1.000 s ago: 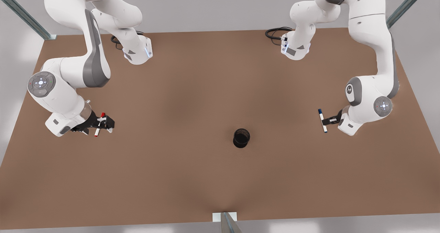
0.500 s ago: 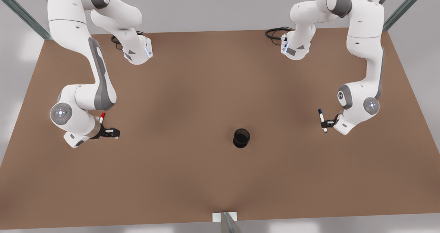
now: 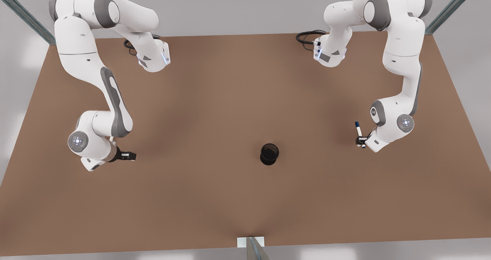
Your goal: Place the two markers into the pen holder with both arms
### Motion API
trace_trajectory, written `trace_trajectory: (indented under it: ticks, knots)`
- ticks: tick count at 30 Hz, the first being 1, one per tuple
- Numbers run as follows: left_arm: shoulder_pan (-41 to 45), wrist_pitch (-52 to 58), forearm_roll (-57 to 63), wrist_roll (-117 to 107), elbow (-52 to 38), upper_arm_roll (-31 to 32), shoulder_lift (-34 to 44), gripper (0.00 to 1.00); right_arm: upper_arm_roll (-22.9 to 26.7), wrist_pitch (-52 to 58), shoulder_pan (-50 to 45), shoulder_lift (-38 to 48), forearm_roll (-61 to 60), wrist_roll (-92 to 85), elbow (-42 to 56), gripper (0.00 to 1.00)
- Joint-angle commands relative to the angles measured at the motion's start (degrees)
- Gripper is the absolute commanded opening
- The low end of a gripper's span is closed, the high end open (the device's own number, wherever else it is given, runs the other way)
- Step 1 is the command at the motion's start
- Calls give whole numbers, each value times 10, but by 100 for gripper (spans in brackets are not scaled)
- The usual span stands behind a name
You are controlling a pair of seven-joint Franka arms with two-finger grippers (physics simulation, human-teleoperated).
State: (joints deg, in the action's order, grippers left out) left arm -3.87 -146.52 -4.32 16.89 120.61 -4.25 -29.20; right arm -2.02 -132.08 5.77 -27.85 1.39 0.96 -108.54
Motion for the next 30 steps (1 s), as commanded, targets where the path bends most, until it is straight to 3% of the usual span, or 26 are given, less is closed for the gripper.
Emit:
trace_trajectory:
  ticks: [1, 3, 7, 10, 12, 18, 21, 24, 28, 30]
  knots:
    - [0, -7, 0, 61, 0, 0, 0, 57, 0, -41, 2, -13, -1, -8, 4, 100]
    - [0, -7, 0, 61, 0, 0, 0, 49, 0, -50, 7, -41, -1, -9, 22, 100]
    - [0, -7, 0, 61, 0, 0, 0, 45, 0, -50, 24, -46, -1, -23, 18, 100]
    - [-1, -7, 0, 61, 0, 0, -1, 44, -49, -51, 103, -45, -1, -58, 3, 100]
    - [-1, -7, 0, 61, -1, 0, -4, 43, -49, -51, 113, -45, -1, -65, -4, 100]
    - [0, -5, -9, 57, -3, 0, -4, 23, -50, -59, 142, -44, -1, -100, -11, 100]
    - [3, 4, -29, 55, -8, 0, 7, 21, -49, -60, 143, -47, 0, -104, -11, 100]
    - [21, 102, -29, 16, -54, 2, 48, 21, -50, -63, 160, -47, 0, -117, -20, 100]
    - [179, 332, -29, -269, -247, 2, 64, 21, -59, -62, 191, -42, 0, -154, -25, 100]
    - [228, 387, -38, -361, -309, 2, 63, 21, -59, -59, 195, -41, 0, -166, -29, 90]
